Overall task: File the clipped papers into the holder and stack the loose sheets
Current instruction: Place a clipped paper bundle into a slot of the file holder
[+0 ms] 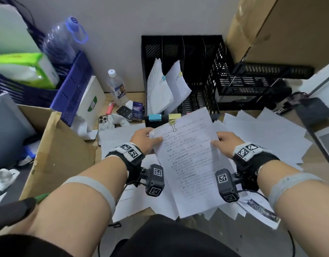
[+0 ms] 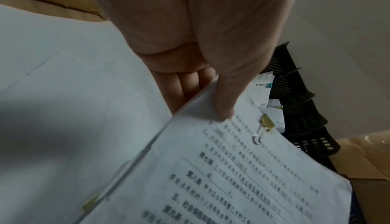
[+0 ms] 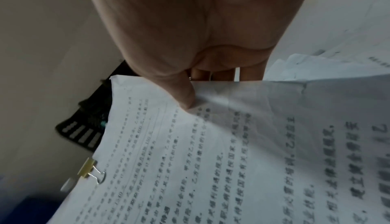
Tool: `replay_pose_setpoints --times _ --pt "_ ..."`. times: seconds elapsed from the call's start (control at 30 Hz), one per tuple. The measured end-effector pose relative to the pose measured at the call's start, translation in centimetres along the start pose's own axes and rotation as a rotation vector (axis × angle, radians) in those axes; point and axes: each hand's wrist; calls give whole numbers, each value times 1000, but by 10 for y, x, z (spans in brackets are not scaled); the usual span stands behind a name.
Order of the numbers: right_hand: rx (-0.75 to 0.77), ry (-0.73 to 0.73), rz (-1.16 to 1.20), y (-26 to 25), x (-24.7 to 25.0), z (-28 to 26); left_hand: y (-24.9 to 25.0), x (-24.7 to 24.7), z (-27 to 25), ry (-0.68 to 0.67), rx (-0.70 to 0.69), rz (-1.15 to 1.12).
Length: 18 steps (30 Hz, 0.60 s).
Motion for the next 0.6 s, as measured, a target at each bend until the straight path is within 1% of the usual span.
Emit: replay_pose_setpoints --times 0.13,0.27,0.37,0.5,0.6 --pt "-56 73 126 9 8 -7 2 -8 -8 -60 54 -50" --pt "-104 63 137 12 8 -10 -2 -16 -15 -78 82 -34" --pt "-108 54 136 11 8 -12 -4 -20 -18 -92 100 -42" --pt "-121 61 170 10 11 -14 -3 -21 -20 -108 87 -40" --pt "-119 132 270 7 12 -11 0 -20 -22 -143 60 -76"
Point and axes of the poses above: each hand's wrist, its own z-axis towards the middle knuckle, its own x-axis out of the back of the hand, y = z × x, and after that the axes turned 7 degrees about x, right-handed
